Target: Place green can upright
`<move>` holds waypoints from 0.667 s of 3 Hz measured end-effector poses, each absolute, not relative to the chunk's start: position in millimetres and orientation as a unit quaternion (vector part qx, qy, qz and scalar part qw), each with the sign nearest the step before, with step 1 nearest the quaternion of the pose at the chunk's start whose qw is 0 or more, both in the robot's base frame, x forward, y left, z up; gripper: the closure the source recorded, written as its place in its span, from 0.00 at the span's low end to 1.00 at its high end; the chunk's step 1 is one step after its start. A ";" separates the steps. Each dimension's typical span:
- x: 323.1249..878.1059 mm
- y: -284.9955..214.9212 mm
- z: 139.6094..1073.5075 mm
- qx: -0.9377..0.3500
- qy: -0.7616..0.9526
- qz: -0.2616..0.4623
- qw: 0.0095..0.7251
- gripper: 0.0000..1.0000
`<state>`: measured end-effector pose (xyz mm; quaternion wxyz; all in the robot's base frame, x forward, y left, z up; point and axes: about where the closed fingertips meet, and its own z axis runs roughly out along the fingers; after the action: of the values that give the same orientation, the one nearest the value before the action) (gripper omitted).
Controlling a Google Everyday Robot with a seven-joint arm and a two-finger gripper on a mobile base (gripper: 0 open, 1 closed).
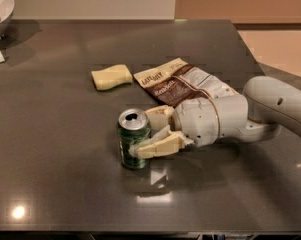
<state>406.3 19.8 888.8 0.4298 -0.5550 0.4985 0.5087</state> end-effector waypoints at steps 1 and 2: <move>405.1 21.1 885.2 -0.554 0.500 0.510 0.428 0.58; 404.6 21.8 882.5 -0.552 0.502 0.512 0.427 0.36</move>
Offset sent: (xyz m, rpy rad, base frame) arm -0.0001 -0.0014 -0.0119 0.0016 0.0277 -0.0108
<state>404.6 21.8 882.5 0.4266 -0.5516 0.5017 0.5120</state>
